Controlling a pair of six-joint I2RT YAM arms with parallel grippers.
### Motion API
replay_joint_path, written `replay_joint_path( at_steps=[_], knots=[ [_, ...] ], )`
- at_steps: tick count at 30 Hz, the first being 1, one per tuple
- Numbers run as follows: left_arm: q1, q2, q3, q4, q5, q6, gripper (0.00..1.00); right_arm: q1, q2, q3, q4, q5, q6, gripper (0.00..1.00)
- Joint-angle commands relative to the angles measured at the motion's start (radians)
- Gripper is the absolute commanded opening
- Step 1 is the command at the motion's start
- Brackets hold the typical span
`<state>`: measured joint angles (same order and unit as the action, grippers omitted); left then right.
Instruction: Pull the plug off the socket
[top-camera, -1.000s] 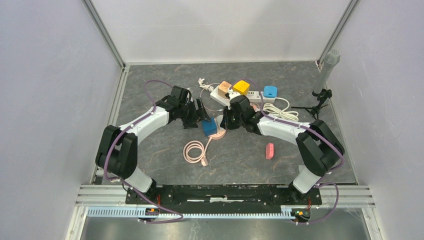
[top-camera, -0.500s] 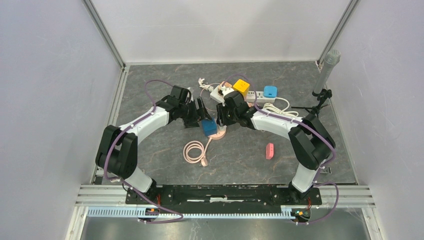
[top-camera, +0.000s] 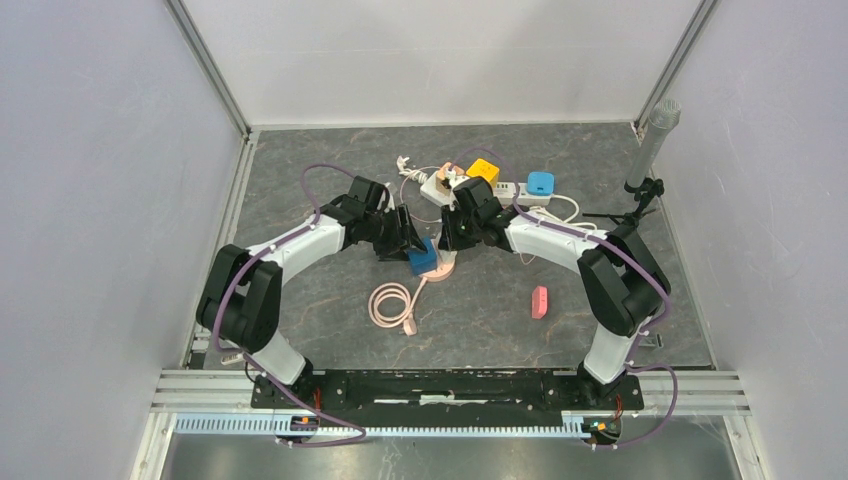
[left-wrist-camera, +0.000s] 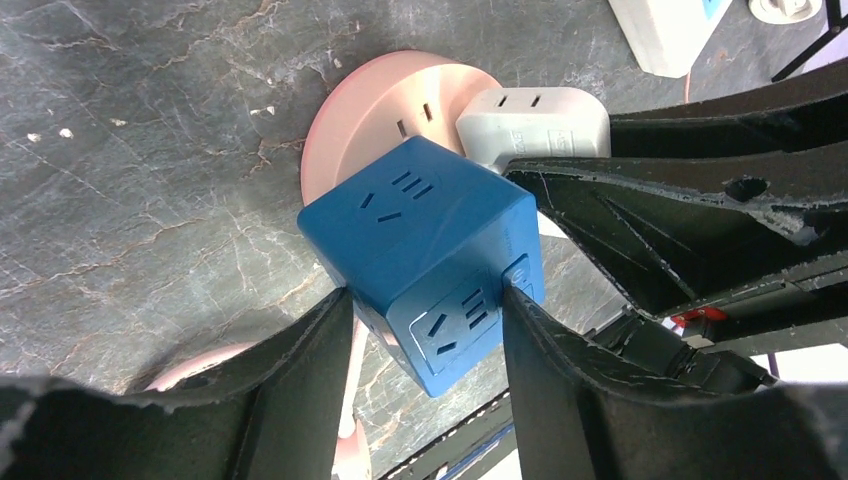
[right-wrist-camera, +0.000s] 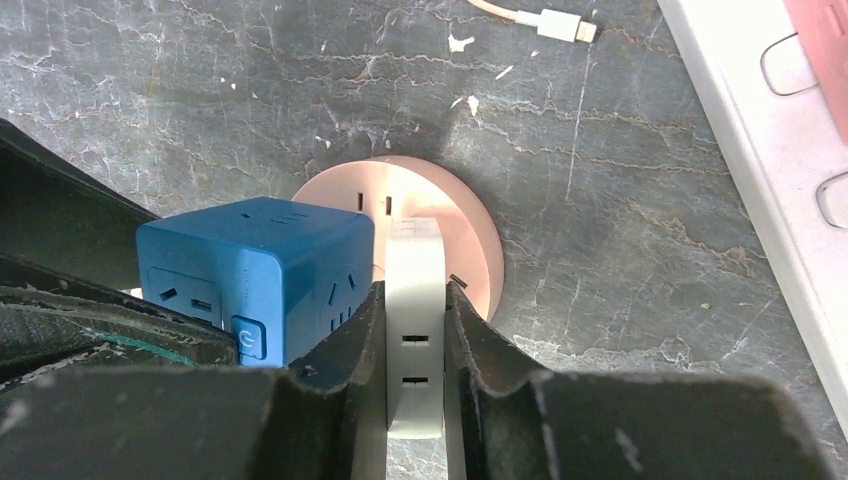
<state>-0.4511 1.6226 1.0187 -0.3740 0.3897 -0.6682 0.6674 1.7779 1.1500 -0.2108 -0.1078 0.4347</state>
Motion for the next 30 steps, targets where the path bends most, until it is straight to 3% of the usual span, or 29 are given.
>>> replay_joint_path(
  at_steps=[1, 10, 11, 19, 25, 30],
  knots=[
    [-0.011, 0.021, -0.078, -0.083, -0.124, 0.07, 0.58, 0.008, -0.045, 0.02, 0.032, -0.069, 0.017, 0.0],
    [-0.011, 0.028, -0.088, -0.088, -0.145, 0.074, 0.57, 0.06, -0.057, -0.005, -0.038, 0.134, -0.071, 0.04],
    [-0.011, 0.028, -0.088, -0.089, -0.149, 0.073, 0.57, 0.056, -0.066, -0.003, -0.04, 0.133, -0.072, 0.0],
    [-0.011, 0.039, -0.094, -0.099, -0.168, 0.065, 0.56, 0.016, -0.107, -0.01, 0.051, -0.081, -0.014, 0.0],
    [-0.011, 0.047, -0.098, -0.102, -0.175, 0.065, 0.55, 0.051, -0.088, 0.004, 0.002, 0.049, -0.061, 0.0],
    [-0.011, 0.048, -0.1, -0.104, -0.181, 0.067, 0.54, 0.02, -0.135, -0.009, 0.044, -0.021, -0.031, 0.0]
  ],
)
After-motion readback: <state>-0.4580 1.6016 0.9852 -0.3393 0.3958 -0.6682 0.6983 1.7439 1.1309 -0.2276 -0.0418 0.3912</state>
